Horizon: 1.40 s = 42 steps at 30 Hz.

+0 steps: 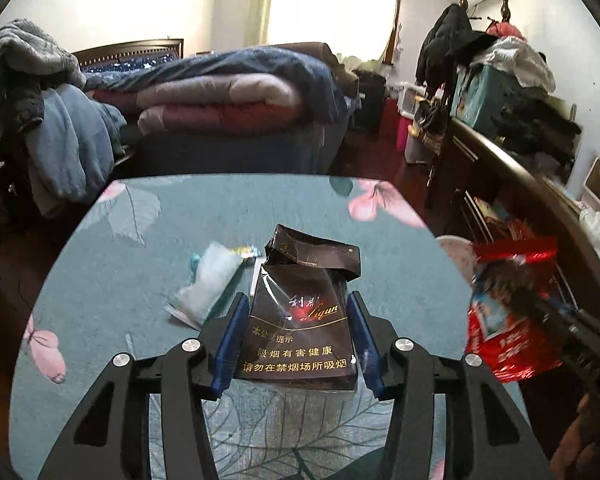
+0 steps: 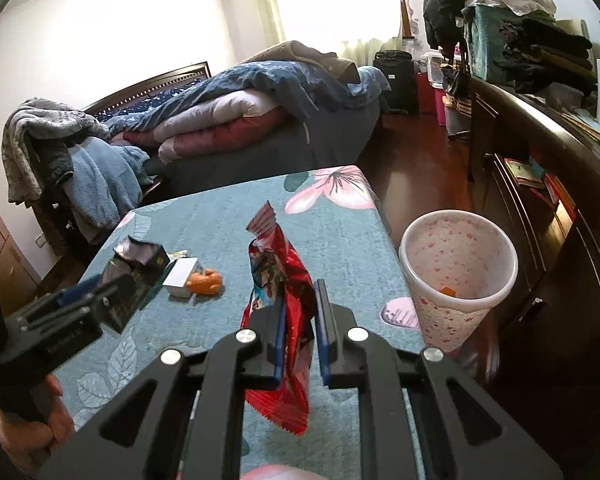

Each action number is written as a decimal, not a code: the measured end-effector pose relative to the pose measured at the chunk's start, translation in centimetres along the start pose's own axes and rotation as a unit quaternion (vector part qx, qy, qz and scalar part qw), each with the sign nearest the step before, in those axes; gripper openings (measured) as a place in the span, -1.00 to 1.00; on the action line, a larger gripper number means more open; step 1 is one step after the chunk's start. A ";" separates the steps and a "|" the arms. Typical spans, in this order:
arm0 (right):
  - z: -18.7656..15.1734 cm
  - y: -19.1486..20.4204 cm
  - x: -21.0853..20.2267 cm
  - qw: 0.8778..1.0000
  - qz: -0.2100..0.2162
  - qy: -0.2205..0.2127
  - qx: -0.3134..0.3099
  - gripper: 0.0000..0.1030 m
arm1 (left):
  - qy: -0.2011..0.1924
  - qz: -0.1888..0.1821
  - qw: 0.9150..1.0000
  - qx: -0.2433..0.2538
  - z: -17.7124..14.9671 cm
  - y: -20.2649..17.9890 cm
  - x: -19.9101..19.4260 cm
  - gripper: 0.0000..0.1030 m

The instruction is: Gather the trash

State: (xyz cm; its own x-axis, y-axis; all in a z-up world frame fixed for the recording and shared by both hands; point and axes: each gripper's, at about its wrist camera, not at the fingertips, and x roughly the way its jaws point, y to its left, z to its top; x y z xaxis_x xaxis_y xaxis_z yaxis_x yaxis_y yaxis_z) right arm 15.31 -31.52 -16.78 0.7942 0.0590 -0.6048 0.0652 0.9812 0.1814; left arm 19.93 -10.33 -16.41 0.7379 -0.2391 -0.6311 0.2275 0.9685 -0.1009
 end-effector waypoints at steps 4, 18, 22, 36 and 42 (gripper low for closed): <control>0.0 0.2 -0.5 1.000 0.003 -0.003 -0.003 -0.70 | -0.009 -0.003 1.000 0.006 0.7 -0.8 -1.0 -0.02; 0.5 -3.9 -1.5 0.999 -0.016 -0.020 0.022 -0.70 | -0.036 -0.024 0.998 0.055 4.2 -6.4 0.2 -0.02; 0.7 -6.2 -1.4 0.999 -0.028 -0.024 0.038 -0.70 | -0.036 -0.034 0.996 0.069 5.2 -8.6 1.4 -0.02; 1.5 -15.2 0.4 0.991 -0.090 -0.036 0.091 -0.70 | -0.018 -0.089 0.988 0.125 7.3 -18.0 8.1 -0.02; 1.8 -19.6 2.9 0.985 -0.123 -0.035 0.119 -0.70 | -0.003 -0.108 0.984 0.143 8.4 -21.9 12.0 -0.02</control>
State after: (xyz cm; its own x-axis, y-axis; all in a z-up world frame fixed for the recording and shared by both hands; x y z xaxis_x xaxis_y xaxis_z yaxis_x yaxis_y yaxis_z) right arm 17.43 -50.95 -20.72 0.7753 -0.1967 -0.6001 0.3944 0.8930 0.2168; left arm 29.13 -34.95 -15.27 0.6559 -0.4379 -0.6148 0.5483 0.8362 -0.0106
